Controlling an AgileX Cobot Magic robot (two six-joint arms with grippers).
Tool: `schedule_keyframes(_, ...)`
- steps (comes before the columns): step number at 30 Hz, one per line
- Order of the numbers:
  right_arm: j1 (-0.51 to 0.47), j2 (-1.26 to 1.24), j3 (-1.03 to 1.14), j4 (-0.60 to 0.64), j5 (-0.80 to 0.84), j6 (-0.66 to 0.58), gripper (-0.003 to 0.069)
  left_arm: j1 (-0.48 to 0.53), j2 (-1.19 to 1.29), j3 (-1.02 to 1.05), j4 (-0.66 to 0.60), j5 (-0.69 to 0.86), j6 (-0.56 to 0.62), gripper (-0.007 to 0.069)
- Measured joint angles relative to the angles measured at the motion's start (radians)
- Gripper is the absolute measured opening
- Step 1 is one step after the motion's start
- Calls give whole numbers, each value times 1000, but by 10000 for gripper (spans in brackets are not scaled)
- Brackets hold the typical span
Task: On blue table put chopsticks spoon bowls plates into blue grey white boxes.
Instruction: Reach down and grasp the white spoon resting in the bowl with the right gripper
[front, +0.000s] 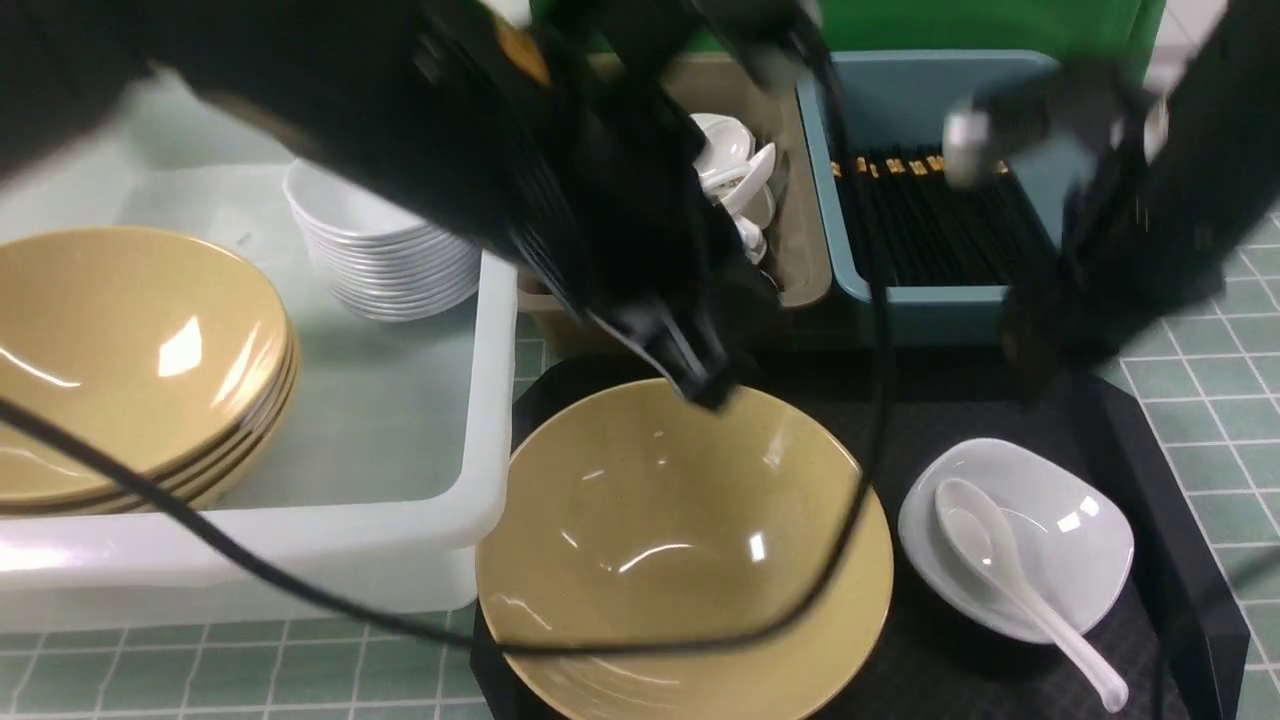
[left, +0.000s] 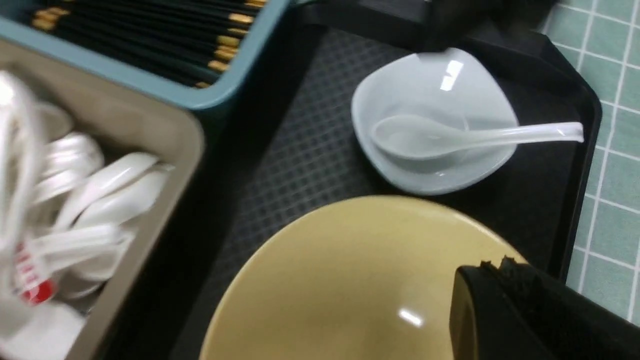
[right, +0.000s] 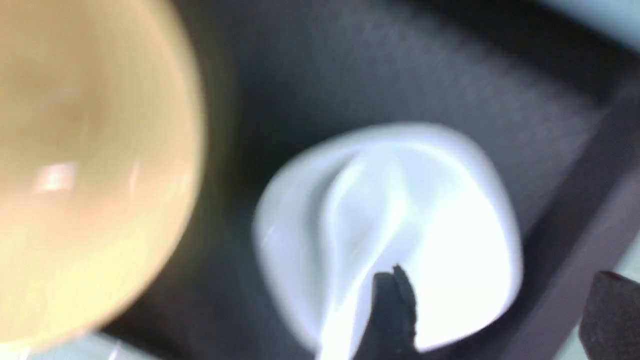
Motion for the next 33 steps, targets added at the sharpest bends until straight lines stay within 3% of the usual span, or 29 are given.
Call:
schedule_keyframes(6, 39, -25, 280, 0, -229, 54, 516, -75, 39, 24, -14, -127, 0, -14)
schedule_keyframes(14, 39, 66, 342, -5, -408, 84, 516, -85, 44, 25, -19, -136, 0, -14)
schedule_keyframes(22, 39, 118, 342, -10, -434, 94, 465, -85, 44, 25, -19, -136, 0, -14)
schedule_keyframes(26, 39, 119, 340, -5, -436, 99, 360, -85, 44, 25, -19, -136, -1, -14)
schedule_keyframes(33, 39, 114, 300, -5, -377, 82, 360, -73, 30, 25, 58, -135, -32, -14)
